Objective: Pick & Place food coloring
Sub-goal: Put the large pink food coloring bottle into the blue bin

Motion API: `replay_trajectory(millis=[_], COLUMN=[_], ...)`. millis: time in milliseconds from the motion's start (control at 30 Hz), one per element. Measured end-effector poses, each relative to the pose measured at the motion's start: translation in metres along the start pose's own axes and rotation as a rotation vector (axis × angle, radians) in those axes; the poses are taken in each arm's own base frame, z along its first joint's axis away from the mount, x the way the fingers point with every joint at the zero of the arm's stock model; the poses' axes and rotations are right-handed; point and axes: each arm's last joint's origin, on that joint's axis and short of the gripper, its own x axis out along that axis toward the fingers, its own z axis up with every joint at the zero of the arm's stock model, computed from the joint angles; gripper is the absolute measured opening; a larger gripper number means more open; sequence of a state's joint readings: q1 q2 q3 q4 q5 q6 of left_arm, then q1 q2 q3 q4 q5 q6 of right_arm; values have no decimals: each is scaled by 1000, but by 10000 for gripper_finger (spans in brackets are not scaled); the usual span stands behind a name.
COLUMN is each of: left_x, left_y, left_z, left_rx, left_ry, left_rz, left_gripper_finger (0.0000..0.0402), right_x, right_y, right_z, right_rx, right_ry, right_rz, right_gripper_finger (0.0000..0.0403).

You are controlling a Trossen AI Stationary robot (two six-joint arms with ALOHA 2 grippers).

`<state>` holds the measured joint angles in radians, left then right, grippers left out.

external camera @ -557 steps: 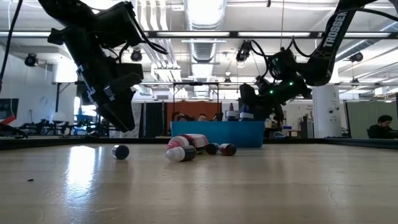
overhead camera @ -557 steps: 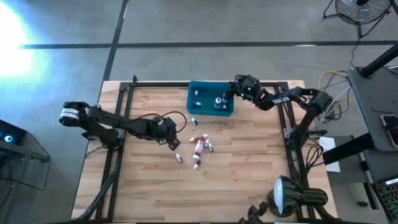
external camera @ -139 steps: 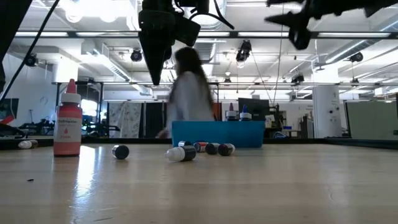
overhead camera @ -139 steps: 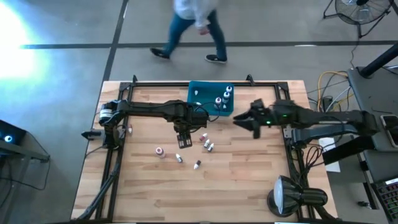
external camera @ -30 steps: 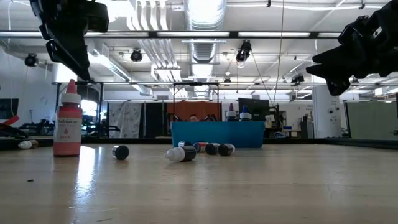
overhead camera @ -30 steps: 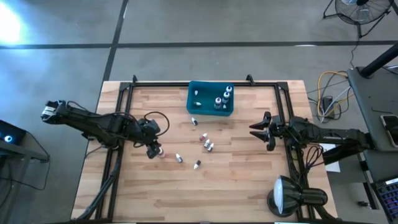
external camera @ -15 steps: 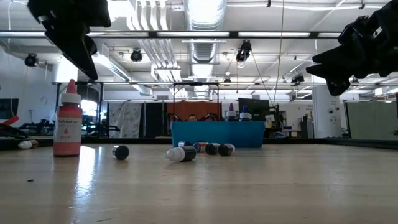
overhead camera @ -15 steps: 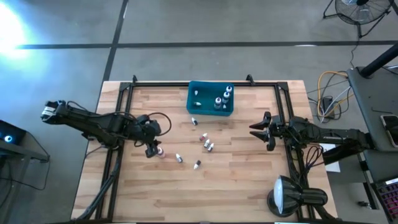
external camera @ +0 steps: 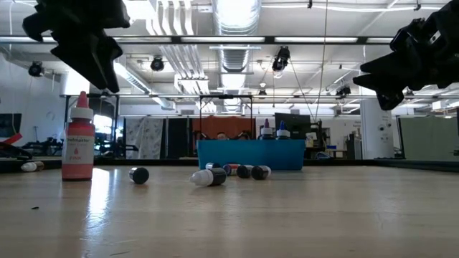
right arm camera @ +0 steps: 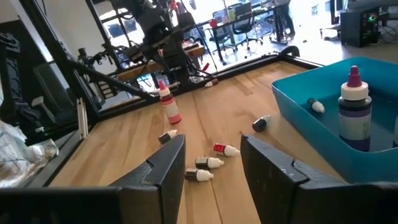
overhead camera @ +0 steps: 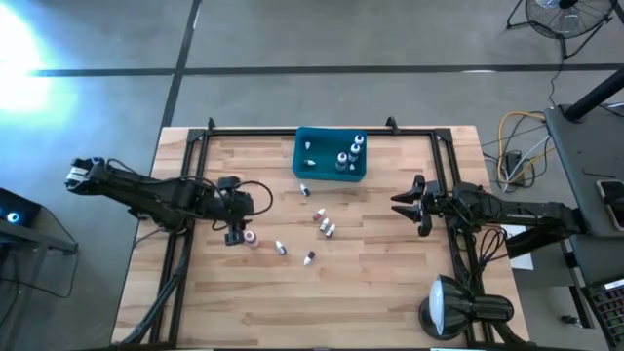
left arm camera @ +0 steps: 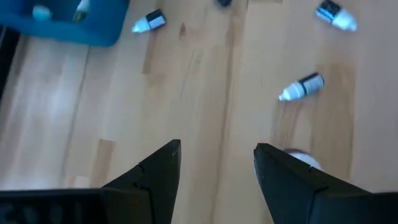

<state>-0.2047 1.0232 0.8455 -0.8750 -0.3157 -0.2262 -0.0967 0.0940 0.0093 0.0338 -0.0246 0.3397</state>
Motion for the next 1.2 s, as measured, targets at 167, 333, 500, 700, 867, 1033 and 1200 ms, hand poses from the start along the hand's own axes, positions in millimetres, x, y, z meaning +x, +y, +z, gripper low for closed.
replay_trajectory(millis=[167,333,500,700,867,1033,1200], left_x=[0,0,-10,-30,-31,-21,-10], left_y=[0,0,0,-1,-19,-39,-41], left_z=[0,0,6,8,-1,-11,-18], left_rx=[109,57,39,-33,29,140,62], left_ry=[1,0,5,94,134,112,132], left_rz=[0,-1,-66,-183,-280,-205,-128], left_gripper_finger=[181,181,181,181,181,181,181], right_x=[0,0,0,0,0,0,0], right_y=[0,0,0,0,0,0,0], right_z=[0,0,0,0,0,0,0], right_rx=[0,0,0,0,0,0,0], right_ry=[0,0,-1,-1,0,0,0], right_rz=[0,0,0,0,0,0,0], right_gripper_finger=[148,148,148,148,148,148,148])
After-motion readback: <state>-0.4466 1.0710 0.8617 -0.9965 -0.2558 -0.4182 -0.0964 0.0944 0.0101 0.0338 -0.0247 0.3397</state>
